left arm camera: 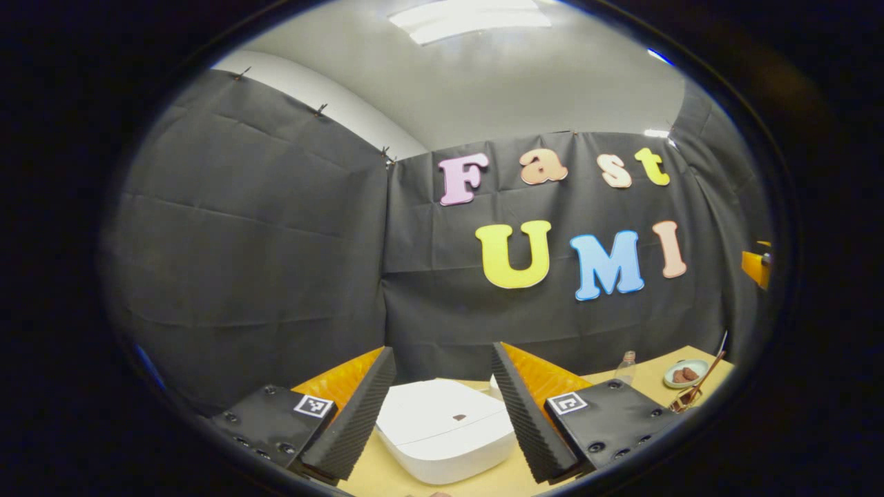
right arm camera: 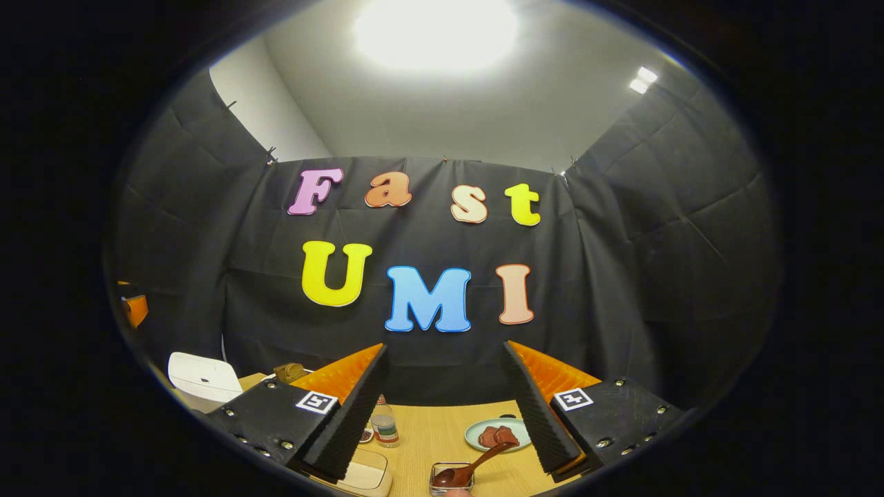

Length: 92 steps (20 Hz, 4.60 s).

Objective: Close the left gripper, press the button to open the rice cooker; take a wooden spoon from the chopstick holder with the right hand, scoop a spoonful of rice and pour it into the rice cooker, then put the wooden spoon back into the chopstick holder.

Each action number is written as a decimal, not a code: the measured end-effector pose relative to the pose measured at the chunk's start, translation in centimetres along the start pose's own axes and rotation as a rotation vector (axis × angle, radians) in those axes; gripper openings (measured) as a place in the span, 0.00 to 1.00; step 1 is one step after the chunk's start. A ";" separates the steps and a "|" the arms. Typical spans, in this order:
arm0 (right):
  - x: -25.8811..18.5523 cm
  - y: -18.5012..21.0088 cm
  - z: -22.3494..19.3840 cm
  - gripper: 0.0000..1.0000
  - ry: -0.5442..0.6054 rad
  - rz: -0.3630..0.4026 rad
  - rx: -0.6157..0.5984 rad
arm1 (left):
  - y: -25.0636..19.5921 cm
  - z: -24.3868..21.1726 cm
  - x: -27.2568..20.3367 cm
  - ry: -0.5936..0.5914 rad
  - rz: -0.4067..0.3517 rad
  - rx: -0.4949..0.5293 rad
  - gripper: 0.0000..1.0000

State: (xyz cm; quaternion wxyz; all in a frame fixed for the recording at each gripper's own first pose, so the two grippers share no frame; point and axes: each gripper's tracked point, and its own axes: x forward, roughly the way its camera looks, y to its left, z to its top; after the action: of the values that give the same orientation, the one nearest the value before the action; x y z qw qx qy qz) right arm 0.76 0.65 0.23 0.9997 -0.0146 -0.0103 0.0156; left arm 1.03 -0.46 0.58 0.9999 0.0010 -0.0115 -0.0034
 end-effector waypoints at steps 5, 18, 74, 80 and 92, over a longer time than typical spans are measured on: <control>-0.3 0.3 -0.6 0.98 0.006 0.003 -0.016 | -0.3 -0.9 0.3 0.020 -0.009 -0.024 0.94; -0.6 0.2 -1.1 0.98 0.026 -0.029 -0.014 | 0.1 -0.9 2.1 0.017 -0.066 -0.028 0.20; -2.0 -3.1 -3.7 0.98 0.098 -0.149 0.035 | 3.6 -0.5 10.5 -0.006 -0.050 -0.034 0.21; 0.6 -4.7 -5.3 0.98 0.109 -0.141 0.074 | 2.3 3.5 5.4 -0.075 -0.047 -0.040 0.95; 6.0 -6.4 -16.7 0.98 0.337 -0.145 0.077 | 0.6 5.4 -0.2 -0.076 -0.034 0.025 0.96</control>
State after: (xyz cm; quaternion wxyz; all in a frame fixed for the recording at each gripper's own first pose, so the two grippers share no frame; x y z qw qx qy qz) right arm 7.31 -6.07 -16.16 0.9856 0.0220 0.1571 -0.0589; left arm 0.73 0.10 6.01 0.9985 0.0136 -0.0496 -0.0201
